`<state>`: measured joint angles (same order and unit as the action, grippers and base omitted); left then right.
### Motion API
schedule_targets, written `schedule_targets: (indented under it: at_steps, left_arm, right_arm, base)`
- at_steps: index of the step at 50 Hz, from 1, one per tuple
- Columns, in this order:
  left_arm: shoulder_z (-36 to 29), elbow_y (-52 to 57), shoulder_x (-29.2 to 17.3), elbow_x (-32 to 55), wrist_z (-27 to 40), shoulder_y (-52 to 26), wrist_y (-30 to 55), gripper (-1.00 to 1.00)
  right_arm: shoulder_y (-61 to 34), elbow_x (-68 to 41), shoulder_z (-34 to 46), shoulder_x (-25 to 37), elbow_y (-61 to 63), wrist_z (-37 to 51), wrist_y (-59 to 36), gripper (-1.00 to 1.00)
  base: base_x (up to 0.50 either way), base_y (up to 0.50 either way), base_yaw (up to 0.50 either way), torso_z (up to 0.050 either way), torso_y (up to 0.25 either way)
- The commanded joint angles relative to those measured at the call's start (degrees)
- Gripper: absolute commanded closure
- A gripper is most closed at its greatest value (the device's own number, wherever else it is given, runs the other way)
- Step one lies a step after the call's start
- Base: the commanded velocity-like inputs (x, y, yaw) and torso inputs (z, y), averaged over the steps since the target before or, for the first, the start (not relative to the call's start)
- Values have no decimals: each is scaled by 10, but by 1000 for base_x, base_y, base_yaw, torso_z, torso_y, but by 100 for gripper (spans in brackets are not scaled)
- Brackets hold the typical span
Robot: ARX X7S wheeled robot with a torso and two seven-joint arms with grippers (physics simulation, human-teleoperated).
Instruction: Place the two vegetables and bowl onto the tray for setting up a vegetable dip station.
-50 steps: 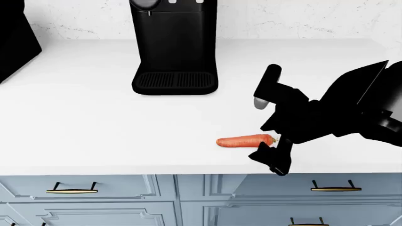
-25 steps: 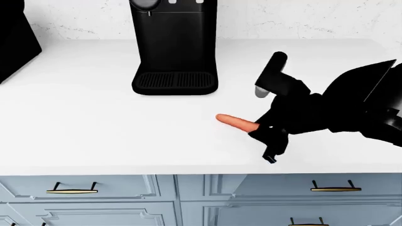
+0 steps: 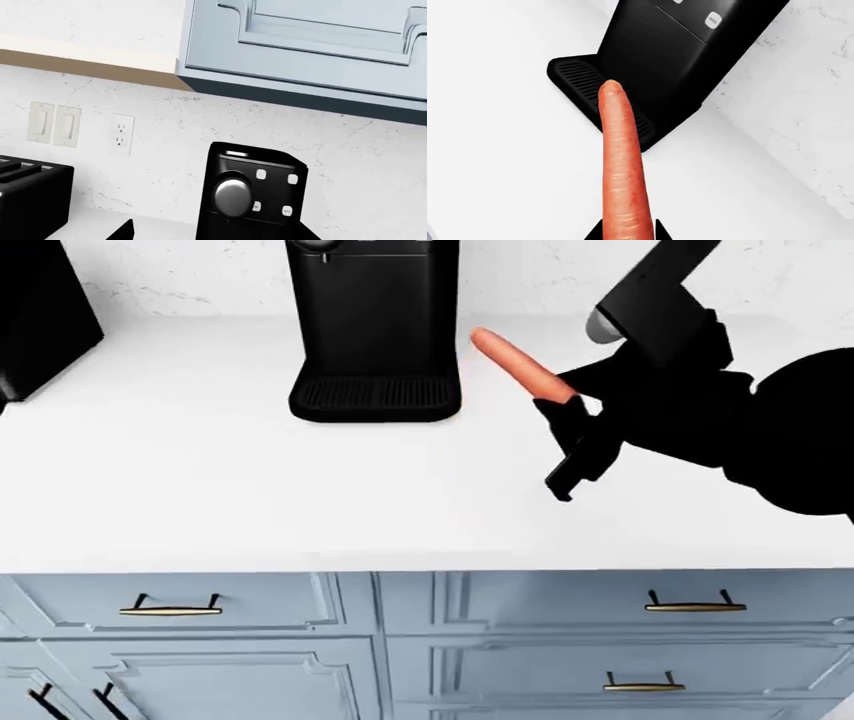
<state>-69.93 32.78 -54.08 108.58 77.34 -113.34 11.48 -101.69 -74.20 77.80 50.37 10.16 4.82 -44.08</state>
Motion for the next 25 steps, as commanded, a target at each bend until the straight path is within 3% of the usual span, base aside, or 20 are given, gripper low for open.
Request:
schedule_targets:
  at_steps: [1, 8, 25]
  left_arm:
    - [5, 0, -2, 2, -1, -2, 2, -100]
    - [5, 1, 0, -1, -2, 1, 3, -100]
    - [9, 4, 3, 0, -3, 5, 2, -100]
  right_arm:
    - [-12, 4, -28, 13, 39, 91, 9, 100]
    - [-28, 18, -52, 10, 40, 132, 29, 100]
    - [-30, 22, -64, 7, 47, 128, 44, 100]
  base:
    - [-500, 4, 0, 0, 0]
    - [0, 0, 0, 0, 0]
    - [4, 499, 0, 0, 0]
